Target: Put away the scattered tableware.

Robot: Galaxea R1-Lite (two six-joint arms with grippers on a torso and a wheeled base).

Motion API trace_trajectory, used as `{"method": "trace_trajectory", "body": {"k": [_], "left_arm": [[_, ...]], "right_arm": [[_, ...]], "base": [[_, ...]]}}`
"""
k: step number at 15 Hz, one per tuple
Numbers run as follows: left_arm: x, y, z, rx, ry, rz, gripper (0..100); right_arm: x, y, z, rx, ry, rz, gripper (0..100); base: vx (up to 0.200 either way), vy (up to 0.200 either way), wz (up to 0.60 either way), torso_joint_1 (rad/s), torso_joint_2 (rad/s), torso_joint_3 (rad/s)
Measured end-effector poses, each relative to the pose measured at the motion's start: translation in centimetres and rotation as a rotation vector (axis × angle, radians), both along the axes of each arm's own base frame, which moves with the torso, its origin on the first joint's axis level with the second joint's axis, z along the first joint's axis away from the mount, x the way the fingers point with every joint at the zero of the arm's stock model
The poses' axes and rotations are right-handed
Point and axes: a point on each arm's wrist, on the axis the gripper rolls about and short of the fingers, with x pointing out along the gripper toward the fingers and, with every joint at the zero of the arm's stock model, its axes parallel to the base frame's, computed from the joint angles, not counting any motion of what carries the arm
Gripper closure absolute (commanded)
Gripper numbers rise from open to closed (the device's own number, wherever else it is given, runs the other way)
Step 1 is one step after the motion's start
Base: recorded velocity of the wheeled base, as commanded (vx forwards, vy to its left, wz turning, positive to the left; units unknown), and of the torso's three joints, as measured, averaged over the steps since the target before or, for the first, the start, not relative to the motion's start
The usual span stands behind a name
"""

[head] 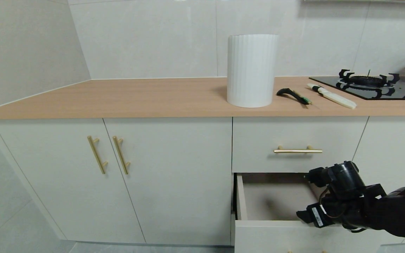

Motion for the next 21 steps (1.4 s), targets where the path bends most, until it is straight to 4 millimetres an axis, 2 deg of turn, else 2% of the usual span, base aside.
{"method": "trace_trajectory", "body": {"k": [4,6,8,13,16,21], "left_arm": [[0.0,0.0,0.0,0.000,0.000,0.000,0],[0.0,0.0,0.0,0.000,0.000,0.000,0],[0.0,0.0,0.0,0.000,0.000,0.000,0],[0.0,0.0,0.0,0.000,0.000,0.000,0],[0.0,0.0,0.0,0.000,0.000,0.000,0],[0.0,0.0,0.0,0.000,0.000,0.000,0]], "right_arm": [[-2.5,-0.2,0.7,-0.087,0.130,0.090,0],[-3.1,-0.2,1.2,-0.109,0.147,0.122,0],[-4.6,-0.4,1.3,-0.174,0.241,0.192,0],[-7.3,0.0,1.8,-0.232,0.294,0.314,0],[-7.2,0.3,2.3,-0.218,0.260,0.313,0],[-4.3,1.6,5.1,0.039,0.096,0.036,0]], "base": [[0.000,0.000,0.00,0.000,0.00,0.000],[0.000,0.000,0.00,0.000,0.00,0.000],[0.000,0.000,0.00,0.000,0.00,0.000],[0.000,0.000,0.00,0.000,0.00,0.000],[0.000,0.000,0.00,0.000,0.00,0.000],[0.000,0.000,0.00,0.000,0.00,0.000]]}}
